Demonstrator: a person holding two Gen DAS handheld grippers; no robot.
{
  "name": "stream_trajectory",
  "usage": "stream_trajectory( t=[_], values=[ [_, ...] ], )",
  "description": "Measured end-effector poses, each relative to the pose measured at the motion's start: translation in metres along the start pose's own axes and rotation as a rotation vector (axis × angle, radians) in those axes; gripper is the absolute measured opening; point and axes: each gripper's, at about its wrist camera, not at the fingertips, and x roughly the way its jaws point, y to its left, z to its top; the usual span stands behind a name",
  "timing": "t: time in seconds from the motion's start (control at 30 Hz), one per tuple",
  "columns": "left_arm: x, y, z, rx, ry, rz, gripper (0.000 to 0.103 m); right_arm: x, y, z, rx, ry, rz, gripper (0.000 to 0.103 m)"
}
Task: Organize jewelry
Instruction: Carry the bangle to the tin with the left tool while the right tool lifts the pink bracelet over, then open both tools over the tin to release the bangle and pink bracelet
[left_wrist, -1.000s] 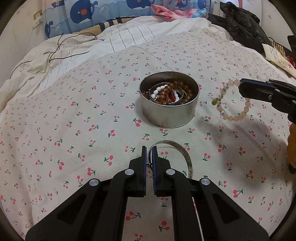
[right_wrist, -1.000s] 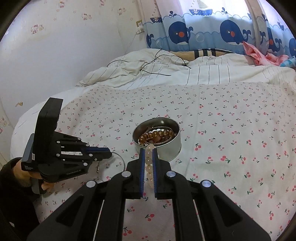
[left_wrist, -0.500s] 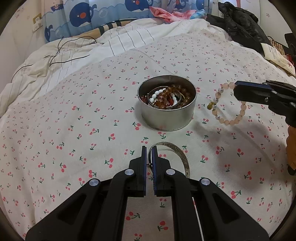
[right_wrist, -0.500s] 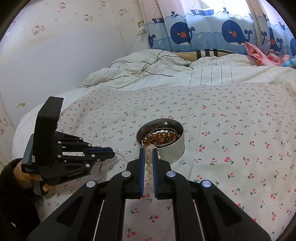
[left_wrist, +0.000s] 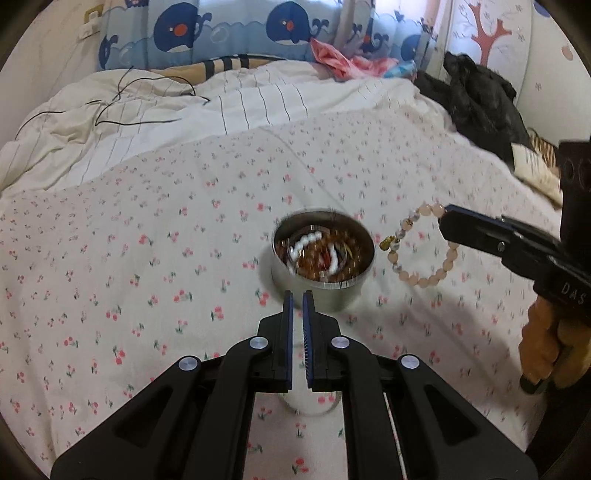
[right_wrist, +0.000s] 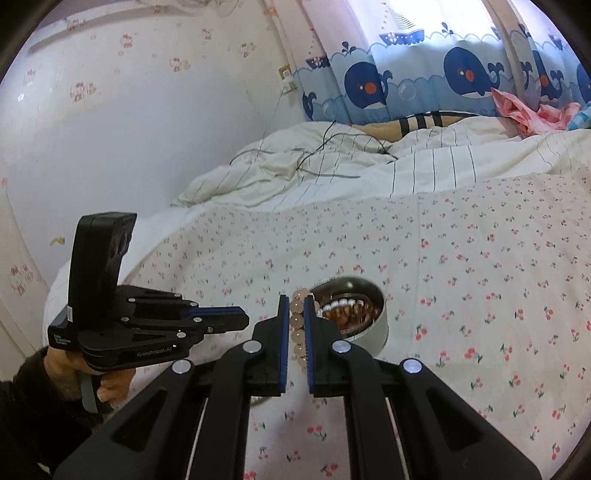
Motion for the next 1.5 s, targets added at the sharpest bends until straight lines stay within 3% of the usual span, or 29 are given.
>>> stream_trajectory(
  t=[0.17,0.27,0.3,0.37,0.4,0.47,0.5,0.53,0.57,0.6,0.7,0.8,1.03,1.23,1.5],
  values=[
    [0.004,0.007,0.013,-0.019,0.01,-0.017,0.005,0.0,-0.003,0.001,0.005,0.023,-0.001,0.008],
    [0.014,0.011,-0.001,0.012,0.085,-0.015,0.005,0.002,-0.003,-0.002,0.007,0.038,0.0,0.008],
    [0.023,0.013,-0.009,0.023,0.123,-0.017,0.009,0.002,-0.003,-0.002,0.008,0.037,0.002,0.008],
    [0.04,0.012,-0.024,0.046,0.179,-0.007,0.03,0.0,-0.002,-0.002,0.008,0.035,0.007,0.008],
    [0.049,0.012,-0.031,0.062,0.196,0.024,0.047,0.0,-0.001,-0.002,0.007,0.035,0.008,0.008],
    [0.065,0.011,-0.044,0.076,0.21,0.055,0.05,0.001,-0.001,-0.003,0.007,0.038,0.009,0.008],
    [0.068,0.01,-0.047,0.06,0.199,0.062,0.047,0.001,-0.001,-0.003,0.008,0.039,0.009,0.008],
    [0.067,0.009,-0.047,0.058,0.196,0.055,0.022,0.002,-0.002,-0.003,0.008,0.041,0.009,0.008],
    [0.066,0.006,-0.046,0.068,0.199,0.044,0.006,0.001,-0.002,-0.003,0.009,0.04,0.009,0.008],
    [0.064,0.003,-0.045,0.085,0.199,0.054,0.003,0.001,-0.002,-0.003,0.009,0.04,0.011,0.008],
    [0.055,0.0,-0.044,0.089,0.188,0.07,0.002,-0.001,-0.002,-0.002,0.01,0.03,0.012,0.008],
    [0.035,0.004,-0.036,0.047,0.146,0.037,0.002,-0.004,-0.002,0.0,0.016,0.015,0.017,0.008],
    [0.011,0.011,0.012,-0.045,0.032,-0.026,0.003,-0.016,-0.004,0.007,0.028,-0.038,0.018,0.008],
    [0.045,0.001,0.04,-0.053,0.046,-0.041,0.003,-0.021,-0.01,0.009,0.043,-0.051,0.005,0.008],
    [0.095,-0.008,0.055,-0.025,0.098,0.04,0.004,-0.018,-0.012,0.013,0.05,-0.055,-0.001,0.008]
  ],
)
